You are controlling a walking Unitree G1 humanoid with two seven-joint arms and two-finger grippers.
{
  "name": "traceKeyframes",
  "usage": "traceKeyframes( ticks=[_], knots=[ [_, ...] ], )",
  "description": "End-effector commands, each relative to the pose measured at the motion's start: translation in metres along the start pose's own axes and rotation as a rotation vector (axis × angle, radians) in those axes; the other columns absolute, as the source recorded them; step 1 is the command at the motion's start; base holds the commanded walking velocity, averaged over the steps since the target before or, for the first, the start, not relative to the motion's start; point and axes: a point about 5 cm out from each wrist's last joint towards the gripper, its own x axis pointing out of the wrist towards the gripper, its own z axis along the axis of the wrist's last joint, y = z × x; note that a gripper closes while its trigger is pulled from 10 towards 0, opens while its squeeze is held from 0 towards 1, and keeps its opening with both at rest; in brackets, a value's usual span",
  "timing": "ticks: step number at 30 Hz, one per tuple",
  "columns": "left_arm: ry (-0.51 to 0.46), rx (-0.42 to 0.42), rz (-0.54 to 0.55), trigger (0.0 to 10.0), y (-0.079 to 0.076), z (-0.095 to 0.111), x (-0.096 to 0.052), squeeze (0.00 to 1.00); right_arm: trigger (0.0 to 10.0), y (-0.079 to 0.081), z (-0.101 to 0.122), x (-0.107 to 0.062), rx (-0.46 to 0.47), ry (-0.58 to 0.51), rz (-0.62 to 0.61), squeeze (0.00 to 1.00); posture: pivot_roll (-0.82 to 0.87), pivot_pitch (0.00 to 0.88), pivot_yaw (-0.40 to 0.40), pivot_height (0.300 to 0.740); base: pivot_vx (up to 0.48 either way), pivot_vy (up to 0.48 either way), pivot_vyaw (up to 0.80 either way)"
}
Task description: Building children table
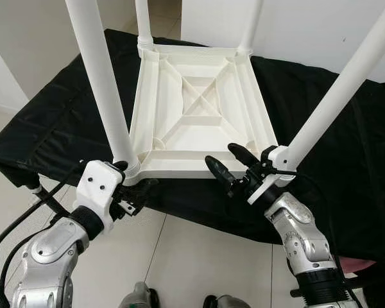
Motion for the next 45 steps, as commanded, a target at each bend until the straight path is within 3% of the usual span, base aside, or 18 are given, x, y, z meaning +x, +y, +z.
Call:
traceKeyframes(
  ticks=[1, 11, 21, 32, 34, 38, 40, 43, 45],
  knots=[
    [0.026, 0.003, 0.214, 10.0, 0.013, -0.004, 0.0, 0.0, 10.0, 0.0, -0.002, 0.001, -0.005, 0.004, 0.004, 0.0, 0.08, 0.089, -0.025, 0.74, 0.0, 0.0, 0.0],
    [0.025, 0.001, 0.303, 10.0, 0.024, -0.006, 0.003, 0.0, 10.0, 0.0, -0.002, 0.001, -0.007, -0.008, -0.007, 0.0, 0.07, 0.092, -0.024, 0.74, 0.0, 0.0, 0.0],
    [0.011, -0.013, 0.372, 10.0, 0.028, -0.008, 0.018, 0.0, 10.0, 0.002, 0.0, 0.003, -0.006, -0.023, -0.017, 0.0, 0.05, 0.09, -0.024, 0.74, 0.0, 0.0, 0.0],
    [0.006, -0.02, 0.345, 10.0, 0.023, -0.011, 0.034, 0.0, 10.0, 0.002, 0.002, 0.002, -0.016, -0.034, -0.032, 0.0, 0.02, 0.09, -0.014, 0.74, 0.0, 0.0, 0.0],
    [0.008, -0.03, 0.323, 10.0, 0.022, -0.012, 0.033, 0.0, 10.0, 0.002, 0.002, 0.001, -0.018, -0.034, -0.035, 0.0, 0.02, 0.09, -0.014, 0.74, 0.0, 0.0, 0.0],
    [0.02, -0.022, 0.21, 10.0, 0.018, -0.015, 0.018, 0.0, 10.0, -0.002, 0.003, -0.003, -0.028, -0.029, -0.051, 0.0, 0.02, 0.09, -0.014, 0.74, 0.0, 0.0, 0.0],
    [0.047, 0.022, 0.18, 10.0, 0.023, -0.017, 0.007, 0.0, 10.0, -0.003, 0.004, -0.004, -0.03, -0.028, -0.054, 0.0, 0.02, 0.1, -0.016, 0.74, 0.0, 0.0, 0.0],
    [0.054, 0.037, 0.176, 10.0, 0.025, -0.017, 0.005, 0.0, 10.0, -0.003, 0.004, -0.004, -0.031, -0.027, -0.054, 0.0, 0.02, 0.1, -0.016, 0.74, 0.0, 0.0, 0.0],
    [0.084, 0.097, 0.169, 10.0, 0.035, -0.018, -0.003, 0.0, 10.0, -0.002, 0.003, -0.001, -0.029, -0.025, -0.041, 0.0, 0.03, 0.103, -0.024, 0.74, 0.0, 0.0, 0.0]
  ],
)
